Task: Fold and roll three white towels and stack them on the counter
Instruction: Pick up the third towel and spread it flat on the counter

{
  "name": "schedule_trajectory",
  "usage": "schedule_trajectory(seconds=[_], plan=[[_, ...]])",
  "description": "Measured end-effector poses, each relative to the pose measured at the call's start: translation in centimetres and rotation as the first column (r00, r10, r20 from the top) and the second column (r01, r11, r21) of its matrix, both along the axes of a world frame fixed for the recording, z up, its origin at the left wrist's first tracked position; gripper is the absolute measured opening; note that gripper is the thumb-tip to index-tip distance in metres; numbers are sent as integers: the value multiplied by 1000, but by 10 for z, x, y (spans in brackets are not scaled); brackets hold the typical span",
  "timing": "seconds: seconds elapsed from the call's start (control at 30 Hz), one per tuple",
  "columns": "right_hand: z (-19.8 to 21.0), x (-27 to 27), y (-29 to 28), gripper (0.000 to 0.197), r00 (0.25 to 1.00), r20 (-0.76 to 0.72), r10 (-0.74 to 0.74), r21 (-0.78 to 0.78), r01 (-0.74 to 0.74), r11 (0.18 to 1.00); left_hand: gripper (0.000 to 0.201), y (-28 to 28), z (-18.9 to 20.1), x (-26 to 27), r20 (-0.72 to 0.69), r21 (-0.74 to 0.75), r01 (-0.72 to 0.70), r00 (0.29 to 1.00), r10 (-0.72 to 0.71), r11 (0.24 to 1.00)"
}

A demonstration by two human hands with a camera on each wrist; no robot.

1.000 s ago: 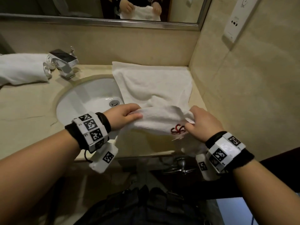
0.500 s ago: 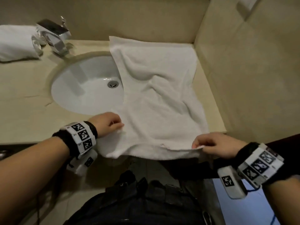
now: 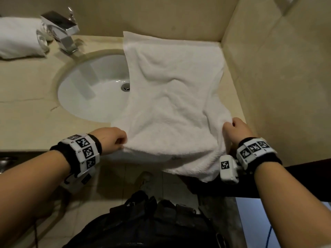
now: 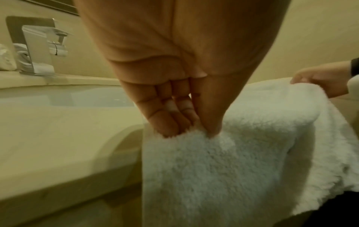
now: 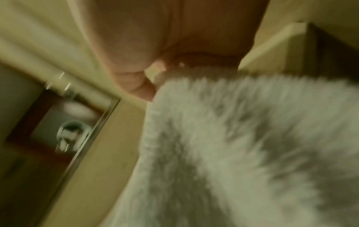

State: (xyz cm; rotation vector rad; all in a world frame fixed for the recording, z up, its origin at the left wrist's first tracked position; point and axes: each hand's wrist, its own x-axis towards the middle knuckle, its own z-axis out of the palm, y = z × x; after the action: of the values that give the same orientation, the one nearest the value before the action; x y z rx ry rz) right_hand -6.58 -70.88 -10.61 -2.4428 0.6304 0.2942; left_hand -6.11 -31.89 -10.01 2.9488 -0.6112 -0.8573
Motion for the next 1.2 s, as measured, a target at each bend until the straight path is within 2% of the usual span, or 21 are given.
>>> schedule_trajectory(seconds=[0.1, 0.17, 0.2, 0.23, 0.3, 0.37, 0.43, 0.5, 0.57, 0.63, 0.7, 0.8, 0.9, 0.97, 1.0, 1.03, 1.1, 1.17, 1.2], plan=[[6, 2, -12, 27, 966, 82, -246, 276, 215, 937, 8, 1, 5, 3, -66, 49, 40, 997, -37, 998], [9, 2, -20, 26, 914, 79, -398, 382, 341, 859, 12, 0, 8, 9, -114, 62, 67, 992, -60, 996], [10, 3, -23, 28, 902, 76, -426, 387, 367, 846, 14, -1, 9, 12, -134, 67, 77, 989, -68, 995], [11, 4, -25, 30, 907, 87, -413, 344, 362, 867, 15, -2, 11, 13, -153, 70, 84, 986, -72, 994], [12, 5, -29, 35, 951, 102, -291, 139, 276, 951, 13, -4, 13, 15, -183, 65, 107, 979, -93, 992], [12, 5, -27, 34, 991, 17, -131, -92, 132, 987, 8, -7, 14, 16, -237, 36, 134, 964, -121, 990], [9, 8, -23, 32, 994, -90, -64, -247, 40, 968, 3, -9, 15, 17, -312, 4, 126, 943, -119, 992], [10, 16, -15, 33, 987, -153, -57, -359, -2, 933, 9, -11, 19, 22, -366, -3, 112, 925, -105, 994], [15, 29, -9, 33, 974, -228, 5, -495, -121, 861, 9, -13, 23, 37, -341, -32, 85, 936, -91, 996], [19, 56, -9, 30, 976, -181, 118, -511, -196, 837, 5, -13, 28, 67, -225, -95, 18, 974, -39, 995], [22, 88, -7, 26, 977, -69, 200, -406, -211, 889, 16, -11, 27, 108, -88, -183, -121, 990, 106, 976], [21, 142, -7, 25, 980, 30, 196, -282, -180, 942, 34, -8, 20, 177, -15, -361, -383, 914, 405, 850], [15, 199, -14, 27, 987, 37, 155, -256, -141, 957, 54, -3, 3, 247, -136, -410, -625, 762, 633, 664], [8, 238, -20, 30, 990, 23, 136, -260, -126, 957, 65, 2, -12, 289, -235, -392, -746, 647, 725, 538], [4, 257, -22, 31, 991, 1, 131, -269, -126, 955, 66, 4, -21, 307, -304, -405, -795, 583, 754, 452], [1, 269, -24, 32, 991, -36, 131, -287, -136, 948, 63, 4, -31, 319, -383, -432, -830, 522, 762, 352], [-8, 288, -25, 32, 985, -106, 134, -315, -161, 935, 44, 0, -47, 337, -538, -462, -872, 421, 731, 162], [-16, 297, -25, 29, 989, -100, 111, -318, -137, 938, 19, -2, -57, 345, -589, -480, -875, 370, 718, 57], [-18, 299, -25, 27, 992, -79, 100, -311, -120, 943, 16, -1, -58, 346, -595, -484, -875, 349, 724, 23]])
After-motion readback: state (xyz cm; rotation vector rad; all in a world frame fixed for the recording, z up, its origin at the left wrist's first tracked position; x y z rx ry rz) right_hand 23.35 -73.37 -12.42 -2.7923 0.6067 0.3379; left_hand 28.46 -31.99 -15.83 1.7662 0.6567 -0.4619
